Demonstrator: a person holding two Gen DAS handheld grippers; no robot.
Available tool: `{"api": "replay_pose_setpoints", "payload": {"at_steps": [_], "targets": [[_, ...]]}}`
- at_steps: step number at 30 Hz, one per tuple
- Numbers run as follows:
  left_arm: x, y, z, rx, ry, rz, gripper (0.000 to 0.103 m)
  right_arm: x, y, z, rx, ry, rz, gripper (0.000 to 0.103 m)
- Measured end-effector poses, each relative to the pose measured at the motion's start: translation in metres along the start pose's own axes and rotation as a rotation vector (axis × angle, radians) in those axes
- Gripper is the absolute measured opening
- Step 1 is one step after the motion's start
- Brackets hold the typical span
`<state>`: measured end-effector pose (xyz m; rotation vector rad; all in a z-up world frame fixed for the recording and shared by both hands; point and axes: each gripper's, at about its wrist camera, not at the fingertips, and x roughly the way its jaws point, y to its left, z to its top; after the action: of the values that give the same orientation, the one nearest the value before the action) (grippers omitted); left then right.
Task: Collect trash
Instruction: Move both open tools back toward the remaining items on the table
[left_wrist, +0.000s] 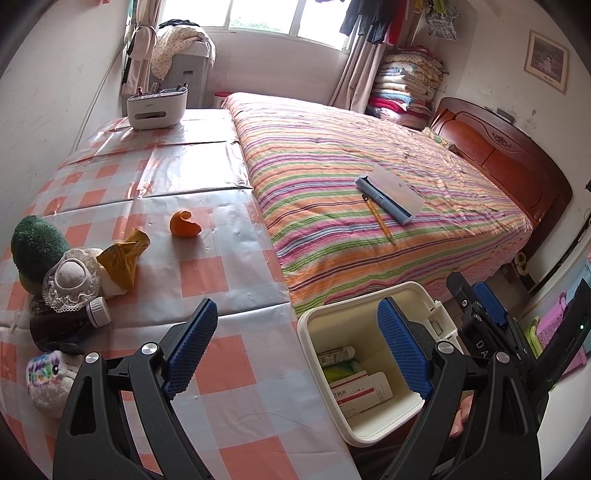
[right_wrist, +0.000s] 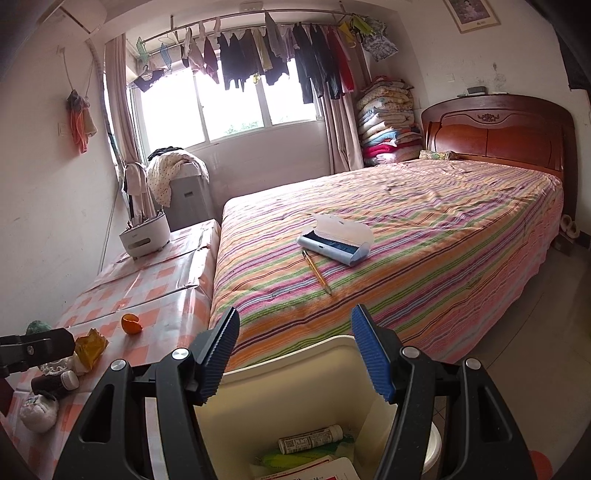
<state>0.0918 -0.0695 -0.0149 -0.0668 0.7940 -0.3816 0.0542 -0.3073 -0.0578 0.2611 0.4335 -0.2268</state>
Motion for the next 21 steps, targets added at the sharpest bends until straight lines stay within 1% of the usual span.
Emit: {"api": "replay_pose_setpoints", "payload": {"at_steps": [6,15,17,21], "targets": [[-0.003,0.023,-0.002,-0.021,0.001,0.042,0.088,0.009,0.025,-0.004,-0.021,0.026,0.053,0.061],[-0.008,0.073,-0.008,-0.091,0.004,0.105,0.088,0.019,0.061,-0.012,-0.055,0.052,0.116,0.063],[-0.011,0.083,-0.008,-0.095,-0.003,0.131,0.088,0.021,0.068,-0.013,-0.059,0.053,0.127,0.068],[-0.021,0.1,-0.01,-0.096,-0.038,0.179,0.088,0.024,0.082,-0.016,-0.074,0.062,0.148,0.068]]}}
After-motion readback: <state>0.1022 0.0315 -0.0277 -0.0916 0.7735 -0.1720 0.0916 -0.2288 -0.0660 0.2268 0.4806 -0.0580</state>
